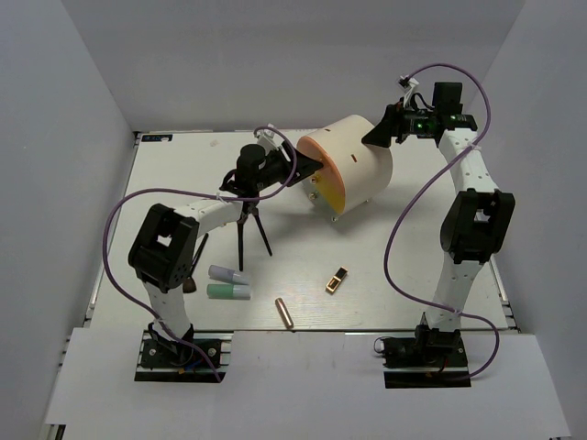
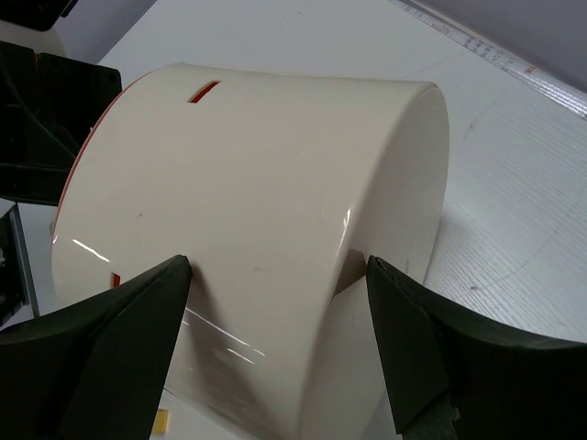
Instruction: Organize the makeup
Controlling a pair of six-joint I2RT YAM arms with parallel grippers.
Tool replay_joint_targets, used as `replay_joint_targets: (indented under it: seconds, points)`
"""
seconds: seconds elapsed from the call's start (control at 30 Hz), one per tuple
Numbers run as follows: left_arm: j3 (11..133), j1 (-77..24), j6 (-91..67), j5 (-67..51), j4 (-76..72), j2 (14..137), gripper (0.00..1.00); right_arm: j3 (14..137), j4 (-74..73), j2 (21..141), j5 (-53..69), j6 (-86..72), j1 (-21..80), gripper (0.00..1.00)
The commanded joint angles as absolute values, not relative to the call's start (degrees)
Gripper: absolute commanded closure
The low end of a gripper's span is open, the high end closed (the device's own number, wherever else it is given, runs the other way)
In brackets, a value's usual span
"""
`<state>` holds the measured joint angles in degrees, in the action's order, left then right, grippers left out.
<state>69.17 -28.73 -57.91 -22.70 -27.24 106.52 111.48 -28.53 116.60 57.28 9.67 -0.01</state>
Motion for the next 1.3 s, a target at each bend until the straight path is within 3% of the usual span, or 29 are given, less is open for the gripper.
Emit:
replay_joint_targets:
  seconds: [0.0,0.23,0.37,0.4,0.73,1.27]
  points:
    - [70.8,-29.1,-57.1,-21.6,-28.3,106.1,0.41,110.1,-29.3,117.2,57.0,10.9,-0.1,0.18]
    - [70.2,-29.1,-56.0,-20.0,-28.7,105.5,0.47,109.5,-29.7,117.3,57.1,11.3,-0.1,0.25]
    - [69.3,-29.1,-55.9,-20.0,-29.5,105.2,0.61,109.2,-30.1,117.3,57.2,11.8,-0.2,0.29]
    - [69.1,-29.1,-55.9,-20.0,-30.0,105.2,0.68,109.1,-30.1,117.2,57.2,11.8,-0.2,0.29]
    - [66.6,-29.1,-52.8,-18.3,-29.7,102.5,0.89,108.8,-30.2,117.1,55.9,12.0,-0.1,0.32]
    - [55.6,-27.9,-47.7,-13.0,-23.6,89.7,0.92,108.6,-31.8,117.7,51.9,12.1,-0.1,0.33]
